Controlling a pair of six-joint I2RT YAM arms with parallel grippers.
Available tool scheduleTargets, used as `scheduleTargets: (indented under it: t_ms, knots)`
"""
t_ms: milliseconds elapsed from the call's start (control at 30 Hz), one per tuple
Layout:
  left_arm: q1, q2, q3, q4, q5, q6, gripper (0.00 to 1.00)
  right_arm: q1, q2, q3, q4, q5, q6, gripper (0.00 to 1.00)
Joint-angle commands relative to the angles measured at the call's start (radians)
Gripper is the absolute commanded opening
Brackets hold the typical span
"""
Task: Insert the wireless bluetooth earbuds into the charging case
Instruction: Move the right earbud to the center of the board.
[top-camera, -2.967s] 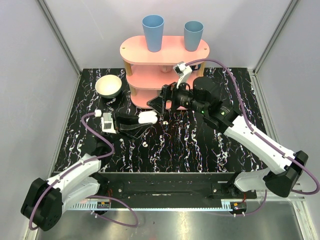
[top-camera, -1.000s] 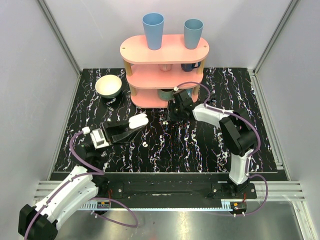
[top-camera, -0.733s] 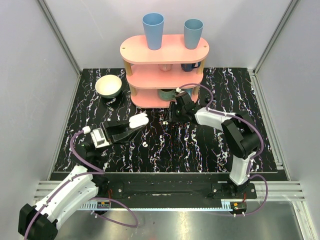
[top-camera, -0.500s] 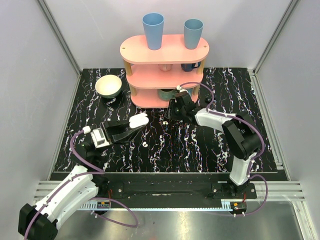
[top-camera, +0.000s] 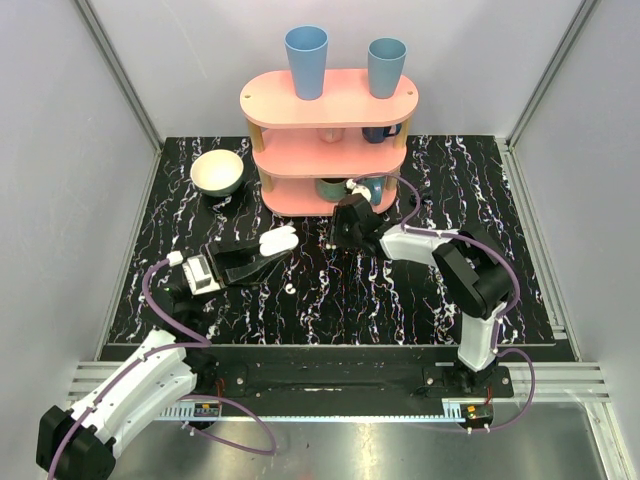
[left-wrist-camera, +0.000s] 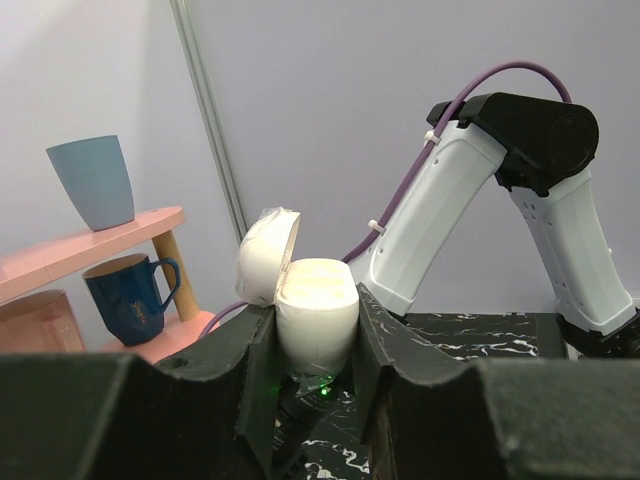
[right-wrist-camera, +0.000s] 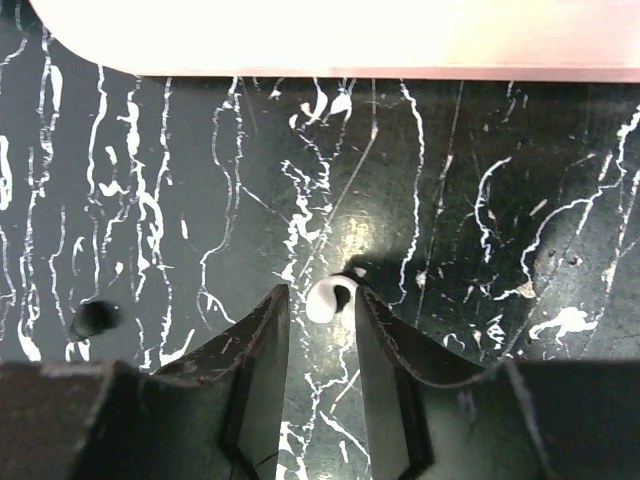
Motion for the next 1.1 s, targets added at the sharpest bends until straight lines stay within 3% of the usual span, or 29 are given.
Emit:
scheduleTargets:
  t_ms: [0,433,1067]
  knots:
    - [-0.003,-0.002,0.033,0.039,0.017,0.009,0.0,0.008,0.015,-0.011,0.032,0.075,0.024,0.39]
    - [-0.003,0.002,0.034,0.038,0.022,0.004,0.0,0.011,0.067,0.0,0.018,0.064,0.028,0.39]
    - [-0.001,0.015,0.031,0.045,0.025,-0.003,0.0,0.016,0.022,-0.086,0.066,-0.014,0.014,0.33]
